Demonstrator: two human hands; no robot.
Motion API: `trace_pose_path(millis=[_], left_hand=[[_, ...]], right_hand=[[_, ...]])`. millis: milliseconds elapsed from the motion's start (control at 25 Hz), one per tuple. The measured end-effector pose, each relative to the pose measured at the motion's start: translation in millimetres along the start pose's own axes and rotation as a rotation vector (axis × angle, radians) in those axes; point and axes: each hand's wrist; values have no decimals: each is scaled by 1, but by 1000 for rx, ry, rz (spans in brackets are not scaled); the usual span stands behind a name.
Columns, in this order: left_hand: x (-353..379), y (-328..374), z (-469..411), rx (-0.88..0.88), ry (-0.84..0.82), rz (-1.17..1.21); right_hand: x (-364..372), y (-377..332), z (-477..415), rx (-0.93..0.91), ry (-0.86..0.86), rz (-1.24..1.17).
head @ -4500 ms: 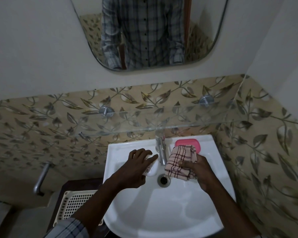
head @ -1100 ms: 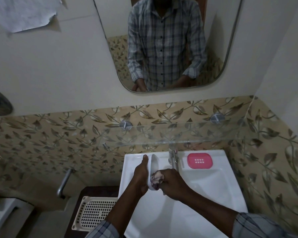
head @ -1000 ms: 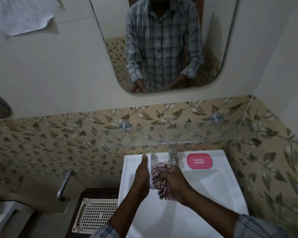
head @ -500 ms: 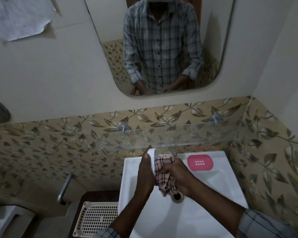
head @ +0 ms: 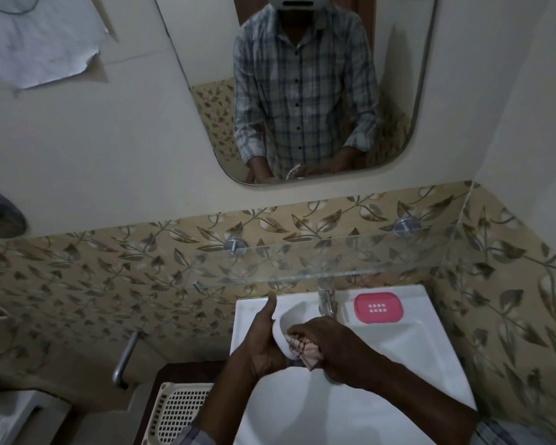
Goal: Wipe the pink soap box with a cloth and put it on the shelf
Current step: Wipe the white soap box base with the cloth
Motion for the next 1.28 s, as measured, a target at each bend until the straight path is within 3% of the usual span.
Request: trace_pose_path(millis=[80, 160, 240, 320, 400, 480, 560, 640, 720, 800, 880, 960, 1080, 1200, 1280], left_hand=[[10, 8, -6, -33, 86, -40], [18, 0, -11, 83, 104, -23], [17, -17, -14, 222, 139, -92], [8, -34, -18, 492, 193, -222], [-5, -44, -23, 797, 208, -398], [-13, -48, -27, 897, 81, -520], [-14, -50, -26, 857, -36, -545], [-19, -51, -23, 689, -4, -389], [-25, -40, -17, 432, 86, -159], [-23, -17, -12, 122, -41, 15], [-11, -2, -4, 10, -27, -3], [-2, -9, -9, 41, 82, -69], [2, -30, -14, 175, 206, -143], [-18, -32, -16, 94, 90, 69], [-33, -30, -14, 109, -15, 208]], right_hand=[[4, -1, -1, 34, -58, 59], [5, -6, -4, 159, -17, -92], [5, -14, -6, 379, 52, -484], [3, -17, -8, 567, 173, -872], [-1, -19, -12, 633, 230, -1122], [-9, -25, -18, 639, 252, -1231], [-16, -26, -24, 623, 299, -1047], [-25, -27, -29, 569, 293, -839], [-31, -27, -26, 422, 164, -636], [-26, -22, -19, 236, -20, -213], [-9, -19, -10, 142, -81, 6], [6, -18, -4, 230, -10, -116], [17, -17, -4, 460, 81, -664], [6, -7, -8, 562, 307, -1216], [-11, 8, -8, 646, 513, -1441]])
Point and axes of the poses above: each hand's wrist, its own z-axis away from the middle knuckle, its own x-axis out of the palm, y = z × x, and after that the axes turned 4 degrees about -z, right-handed
